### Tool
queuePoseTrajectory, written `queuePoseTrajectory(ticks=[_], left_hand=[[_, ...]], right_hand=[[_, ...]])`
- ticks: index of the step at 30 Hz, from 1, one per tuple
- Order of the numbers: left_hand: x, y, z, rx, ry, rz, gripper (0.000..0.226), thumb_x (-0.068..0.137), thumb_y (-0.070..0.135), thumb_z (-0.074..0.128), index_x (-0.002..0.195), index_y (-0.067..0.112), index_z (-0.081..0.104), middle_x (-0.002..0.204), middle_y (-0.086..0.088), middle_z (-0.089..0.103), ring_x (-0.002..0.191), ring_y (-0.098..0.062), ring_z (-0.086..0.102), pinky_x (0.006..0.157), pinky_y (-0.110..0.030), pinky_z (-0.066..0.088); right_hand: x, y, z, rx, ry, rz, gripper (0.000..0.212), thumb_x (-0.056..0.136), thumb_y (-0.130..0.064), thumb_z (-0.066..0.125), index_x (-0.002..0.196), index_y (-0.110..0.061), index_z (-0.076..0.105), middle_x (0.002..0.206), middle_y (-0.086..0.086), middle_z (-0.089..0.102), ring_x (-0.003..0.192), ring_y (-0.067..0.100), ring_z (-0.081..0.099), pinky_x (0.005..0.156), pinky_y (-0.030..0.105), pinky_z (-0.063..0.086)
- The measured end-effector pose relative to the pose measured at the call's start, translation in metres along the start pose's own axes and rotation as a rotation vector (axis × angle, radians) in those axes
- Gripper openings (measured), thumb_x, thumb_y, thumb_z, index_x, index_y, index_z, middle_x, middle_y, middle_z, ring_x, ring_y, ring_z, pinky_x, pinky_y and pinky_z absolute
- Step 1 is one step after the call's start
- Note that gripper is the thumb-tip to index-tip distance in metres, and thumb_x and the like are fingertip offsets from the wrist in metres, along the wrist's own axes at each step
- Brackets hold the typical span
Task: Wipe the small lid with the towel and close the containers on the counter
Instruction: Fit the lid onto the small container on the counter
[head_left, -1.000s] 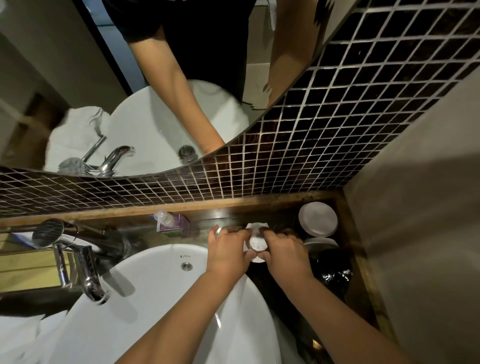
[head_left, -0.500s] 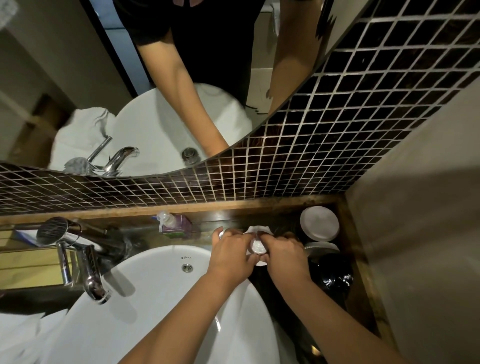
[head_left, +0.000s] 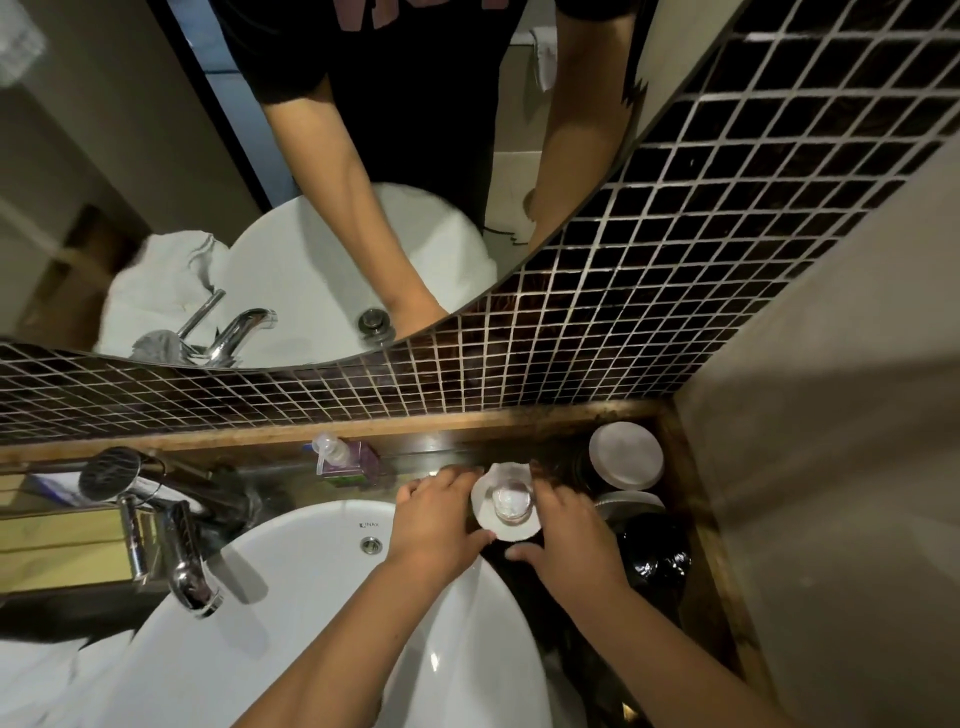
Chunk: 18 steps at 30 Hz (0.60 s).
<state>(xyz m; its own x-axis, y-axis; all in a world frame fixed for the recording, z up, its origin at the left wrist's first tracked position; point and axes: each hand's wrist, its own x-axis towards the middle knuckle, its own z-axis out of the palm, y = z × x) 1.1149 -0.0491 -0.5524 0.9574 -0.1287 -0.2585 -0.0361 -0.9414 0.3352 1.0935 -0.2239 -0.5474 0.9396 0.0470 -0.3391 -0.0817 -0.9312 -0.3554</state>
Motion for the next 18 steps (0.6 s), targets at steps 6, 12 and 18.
queuePoseTrajectory(ticks=[6,12,18], left_hand=[[0.013,0.017,-0.005,0.208,-0.124,0.033,0.08,0.069,0.053,0.079,0.137,0.029,0.044,0.135,0.001,0.054,0.123,-0.024,0.05,0.103,-0.047,0.032],[0.013,0.013,0.004,0.251,-0.084,0.039,0.086,0.066,0.066,0.073,0.14,0.031,0.044,0.139,0.006,0.052,0.127,-0.022,0.043,0.105,-0.045,0.029],[0.008,0.011,0.007,0.188,-0.071,-0.005,0.077,0.067,0.067,0.071,0.133,0.035,0.049,0.133,0.008,0.056,0.123,-0.02,0.046,0.1,-0.04,0.031]], right_hand=[[-0.004,-0.004,0.01,0.077,-0.072,0.081,0.09,0.076,-0.042,0.084,0.149,-0.025,0.035,0.152,-0.001,0.045,0.143,0.022,0.036,0.114,0.039,0.037],[0.0,-0.006,0.012,-0.178,-0.069,0.015,0.096,0.086,-0.05,0.072,0.158,-0.021,0.016,0.158,0.005,0.036,0.14,0.026,0.038,0.106,0.038,0.044],[0.008,-0.007,0.006,-0.202,-0.069,0.036,0.074,0.088,-0.047,0.071,0.148,-0.022,0.037,0.142,0.002,0.053,0.127,0.023,0.05,0.097,0.033,0.047]])
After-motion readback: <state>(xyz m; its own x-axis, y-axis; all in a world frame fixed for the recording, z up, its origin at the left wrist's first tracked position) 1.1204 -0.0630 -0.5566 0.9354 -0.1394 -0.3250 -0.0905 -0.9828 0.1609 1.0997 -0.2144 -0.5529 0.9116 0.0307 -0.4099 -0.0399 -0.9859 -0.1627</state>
